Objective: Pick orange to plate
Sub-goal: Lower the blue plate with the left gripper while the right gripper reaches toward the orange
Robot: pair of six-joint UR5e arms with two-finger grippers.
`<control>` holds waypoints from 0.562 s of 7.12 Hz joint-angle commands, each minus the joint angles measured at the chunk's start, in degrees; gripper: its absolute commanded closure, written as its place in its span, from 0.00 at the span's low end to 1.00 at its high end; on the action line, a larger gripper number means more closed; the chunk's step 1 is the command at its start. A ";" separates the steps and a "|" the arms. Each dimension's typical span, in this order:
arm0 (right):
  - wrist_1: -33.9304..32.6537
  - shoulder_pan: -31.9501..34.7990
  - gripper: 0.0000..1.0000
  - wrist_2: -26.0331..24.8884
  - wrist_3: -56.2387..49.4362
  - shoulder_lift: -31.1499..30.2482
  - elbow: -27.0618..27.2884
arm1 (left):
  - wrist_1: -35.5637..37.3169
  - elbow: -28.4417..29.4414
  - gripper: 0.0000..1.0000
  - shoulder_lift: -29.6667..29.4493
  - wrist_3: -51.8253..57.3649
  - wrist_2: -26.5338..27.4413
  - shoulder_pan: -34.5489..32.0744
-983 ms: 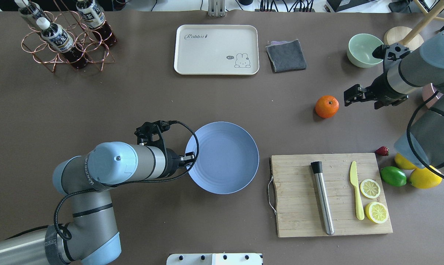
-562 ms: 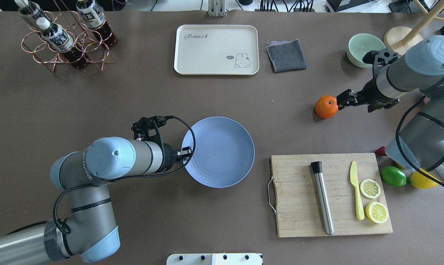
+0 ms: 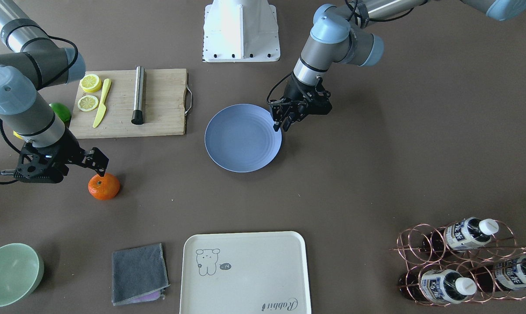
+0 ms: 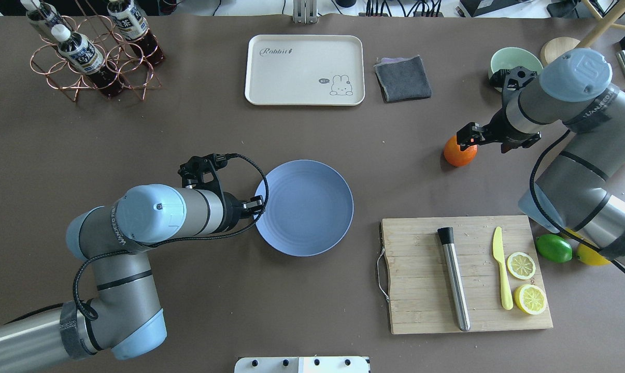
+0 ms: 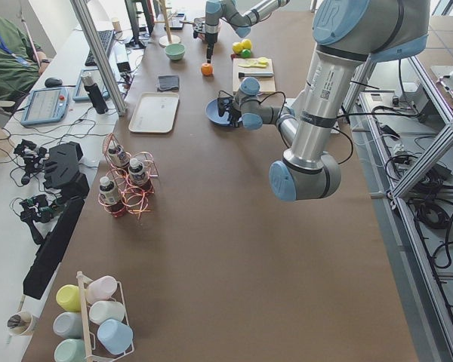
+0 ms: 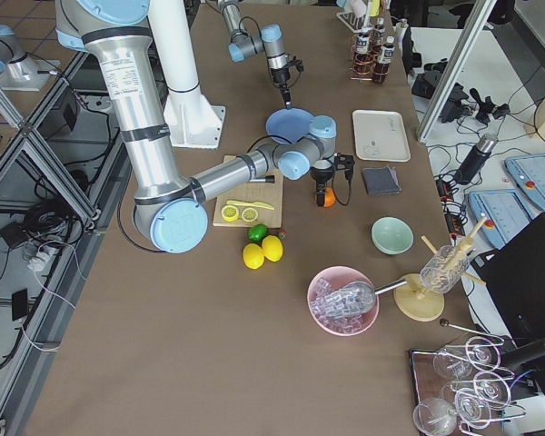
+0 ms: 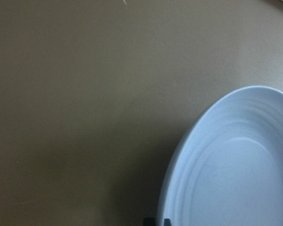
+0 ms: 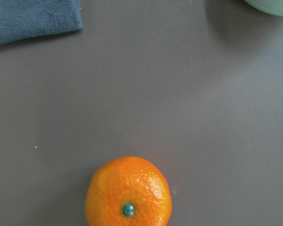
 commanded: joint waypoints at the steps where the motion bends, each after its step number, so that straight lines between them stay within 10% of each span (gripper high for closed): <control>1: 0.04 -0.38 0.00 -0.78 0.91 4.06 -2.68 | -0.16 0.10 0.02 0.10 1.25 0.36 -0.21; 4: 11.25 -3.27 0.00 -4.47 3.97 4.34 -11.64 | -0.16 0.10 0.02 0.01 1.25 0.27 -0.47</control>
